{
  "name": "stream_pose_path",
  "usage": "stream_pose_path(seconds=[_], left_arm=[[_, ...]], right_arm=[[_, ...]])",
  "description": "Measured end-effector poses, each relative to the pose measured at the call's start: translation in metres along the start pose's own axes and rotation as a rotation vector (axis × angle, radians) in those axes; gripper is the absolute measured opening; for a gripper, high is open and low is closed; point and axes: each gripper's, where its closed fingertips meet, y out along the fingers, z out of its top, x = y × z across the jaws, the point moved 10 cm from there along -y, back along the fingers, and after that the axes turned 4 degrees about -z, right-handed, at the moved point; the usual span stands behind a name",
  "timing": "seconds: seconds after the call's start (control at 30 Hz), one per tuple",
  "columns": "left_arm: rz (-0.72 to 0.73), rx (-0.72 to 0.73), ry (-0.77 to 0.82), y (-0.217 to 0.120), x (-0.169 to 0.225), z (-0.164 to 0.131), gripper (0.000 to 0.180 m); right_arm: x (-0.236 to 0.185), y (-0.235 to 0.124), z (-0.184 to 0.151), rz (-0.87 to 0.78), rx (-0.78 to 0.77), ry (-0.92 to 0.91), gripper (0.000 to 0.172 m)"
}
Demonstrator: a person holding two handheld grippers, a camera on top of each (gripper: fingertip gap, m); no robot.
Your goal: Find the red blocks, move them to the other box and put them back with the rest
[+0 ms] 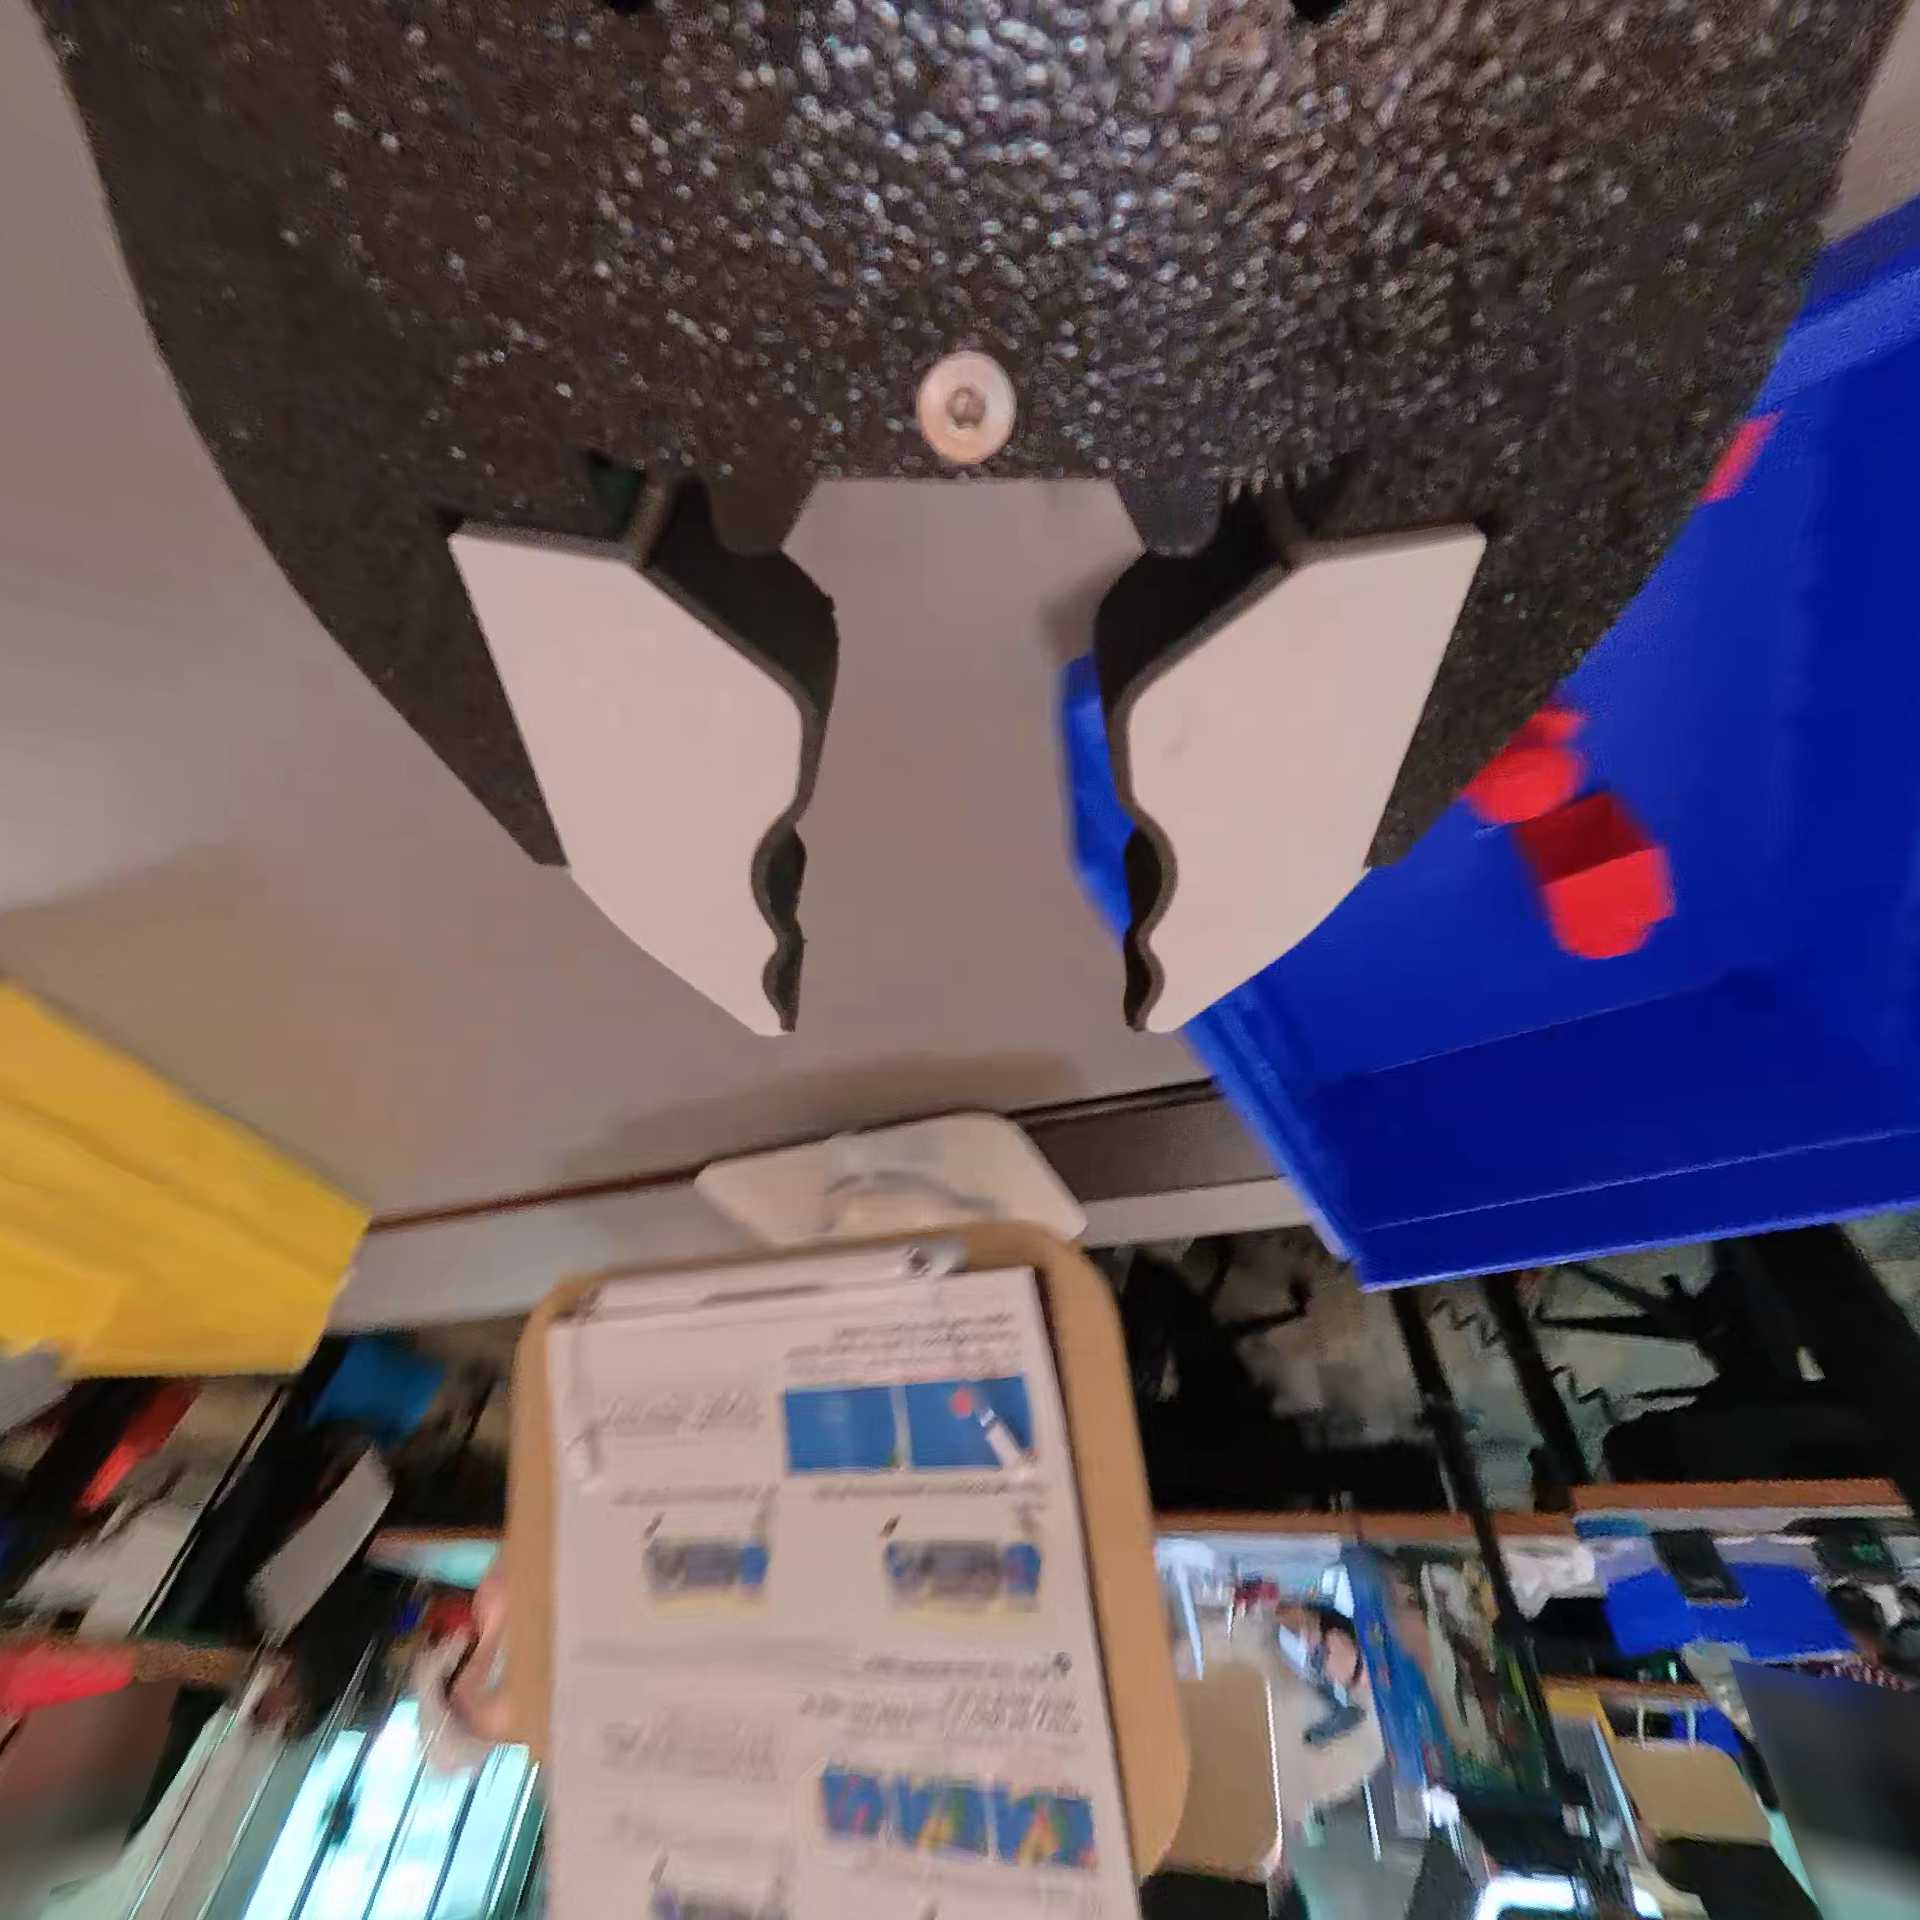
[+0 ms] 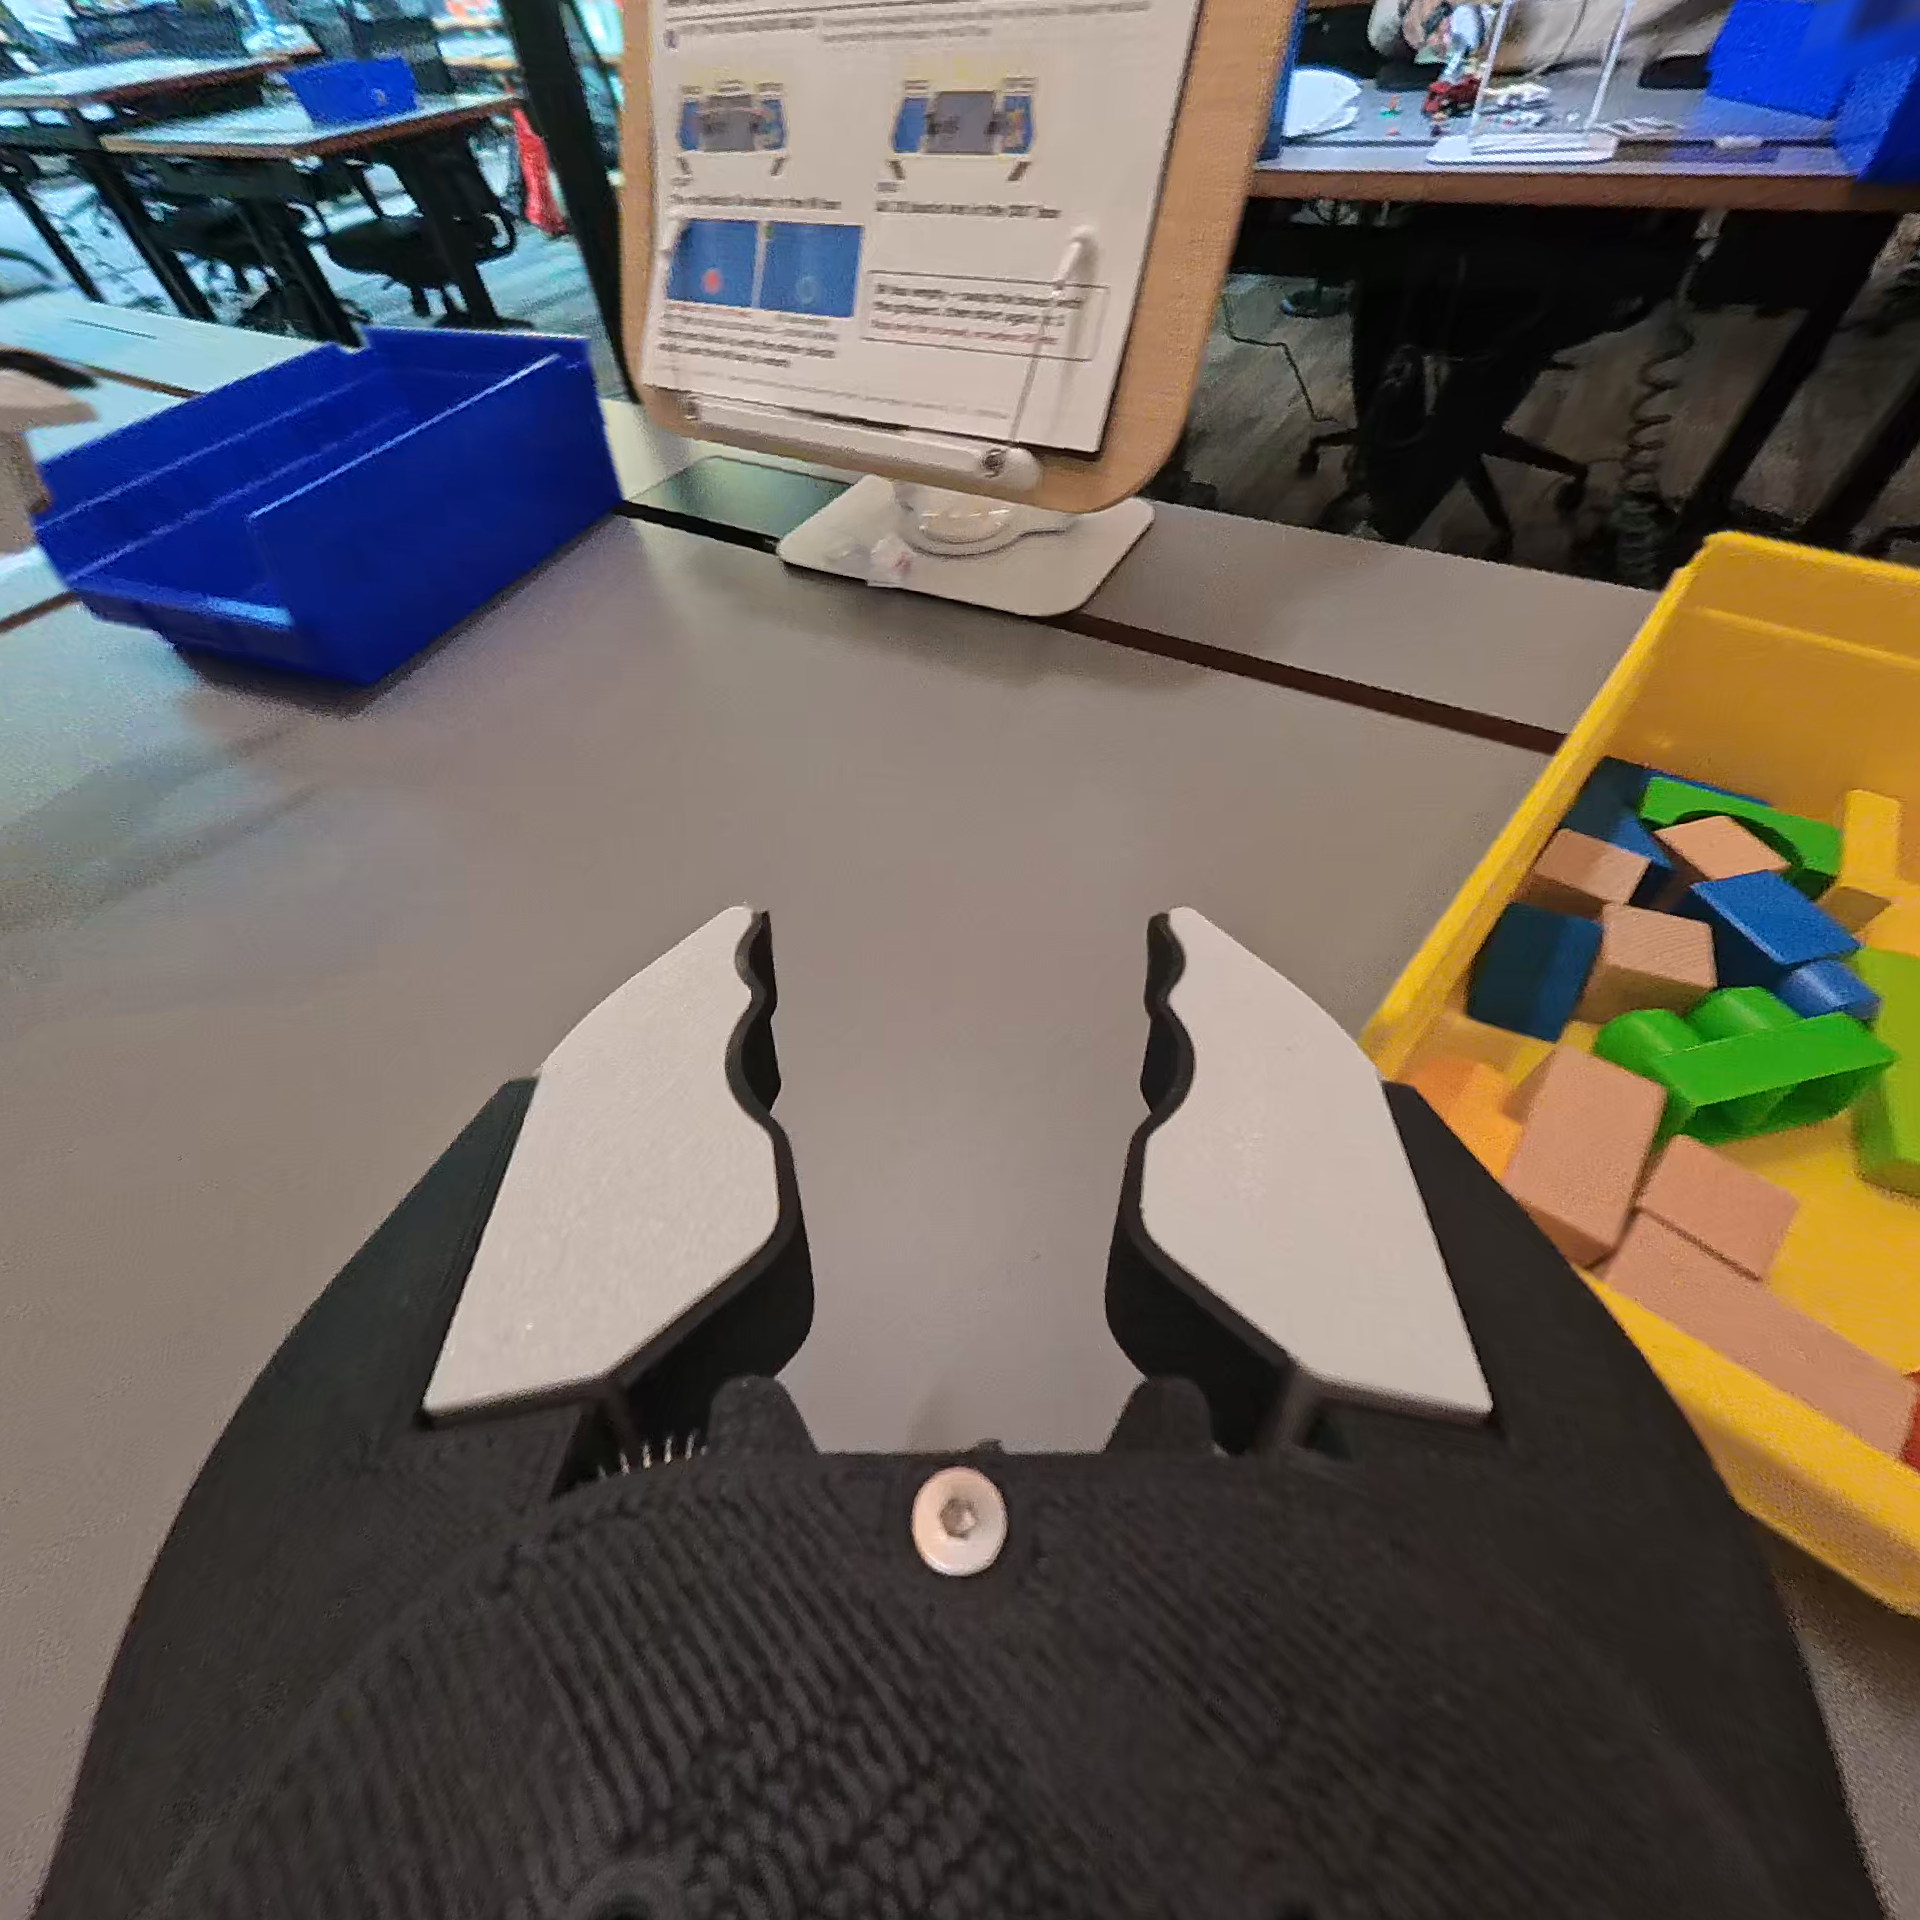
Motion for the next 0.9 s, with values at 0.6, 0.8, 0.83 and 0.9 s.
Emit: stream_pose_path(seconds=[0.6, 0.8, 0.83, 0.9], left_arm=[[-0.390, -0.999, 0.834, 0.069, -0.144, -0.006, 0.077], [-0.452, -1.146, 0.958, 0.091, -0.148, -0.035, 0.073], [-0.465, -1.171, 0.972, 0.094, -0.148, -0.039, 0.072], [-0.485, -1.208, 0.997, 0.099, -0.148, -0.047, 0.070]], right_arm=[[-0.029, -0.006, -0.042, 0.070, -0.031, 0.072, 0.070], [-0.021, -0.011, -0.050, 0.038, -0.056, 0.098, 0.070], [-0.020, -0.011, -0.051, 0.038, -0.054, 0.107, 0.070], [-0.020, -0.008, -0.052, 0.045, -0.058, 0.118, 0.070]])
